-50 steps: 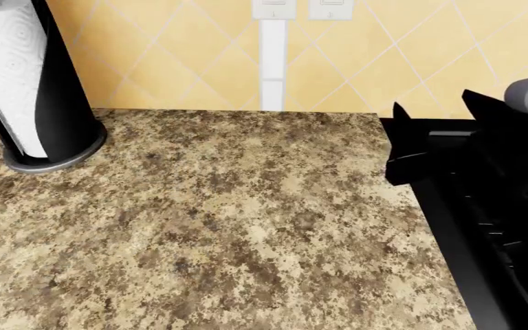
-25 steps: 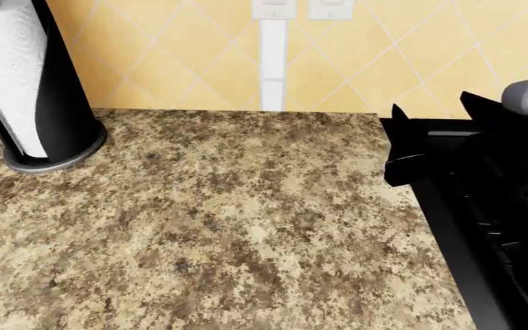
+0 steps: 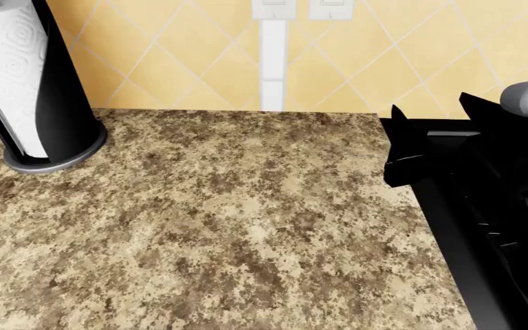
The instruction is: Pick the lemon, kiwi from the counter and place them in the cabinet. Then close the cabinet.
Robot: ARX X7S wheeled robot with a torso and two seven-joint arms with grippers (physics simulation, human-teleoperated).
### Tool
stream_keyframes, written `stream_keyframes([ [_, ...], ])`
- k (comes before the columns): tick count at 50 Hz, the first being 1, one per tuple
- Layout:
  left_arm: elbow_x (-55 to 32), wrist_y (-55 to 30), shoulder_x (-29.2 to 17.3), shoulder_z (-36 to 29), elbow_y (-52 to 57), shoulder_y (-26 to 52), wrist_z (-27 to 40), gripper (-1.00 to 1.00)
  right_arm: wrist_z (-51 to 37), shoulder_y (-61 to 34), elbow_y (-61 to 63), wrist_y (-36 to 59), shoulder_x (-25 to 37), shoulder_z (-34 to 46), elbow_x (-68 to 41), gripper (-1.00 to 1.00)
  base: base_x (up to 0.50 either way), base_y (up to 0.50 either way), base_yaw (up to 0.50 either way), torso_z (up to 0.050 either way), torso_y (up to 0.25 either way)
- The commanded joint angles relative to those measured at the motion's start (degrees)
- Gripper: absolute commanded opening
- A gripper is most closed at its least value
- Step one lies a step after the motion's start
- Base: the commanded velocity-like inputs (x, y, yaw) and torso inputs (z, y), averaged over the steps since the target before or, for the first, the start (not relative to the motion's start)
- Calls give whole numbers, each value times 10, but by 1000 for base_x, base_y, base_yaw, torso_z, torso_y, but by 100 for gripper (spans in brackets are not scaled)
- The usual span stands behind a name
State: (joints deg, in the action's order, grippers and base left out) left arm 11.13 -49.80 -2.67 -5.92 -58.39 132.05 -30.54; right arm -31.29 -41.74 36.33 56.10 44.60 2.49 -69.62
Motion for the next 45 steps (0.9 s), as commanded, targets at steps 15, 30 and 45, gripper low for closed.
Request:
stream_keyframes([
  [15, -68, -165, 13, 80, 370, -62, -13, 100, -11, -5, 5, 0, 5, -6, -18, 100, 0, 0, 0, 0, 0],
  [30, -250, -332, 25, 153, 529, -72, 13, 100, -8, 6, 7, -8, 5, -6, -13, 100, 0, 0, 0, 0, 0],
  [45, -705, -400, -14, 223, 600, -131, 215, 100, -4, 19, 7, -17, 11, -13, -9, 100, 0, 0, 0, 0, 0],
])
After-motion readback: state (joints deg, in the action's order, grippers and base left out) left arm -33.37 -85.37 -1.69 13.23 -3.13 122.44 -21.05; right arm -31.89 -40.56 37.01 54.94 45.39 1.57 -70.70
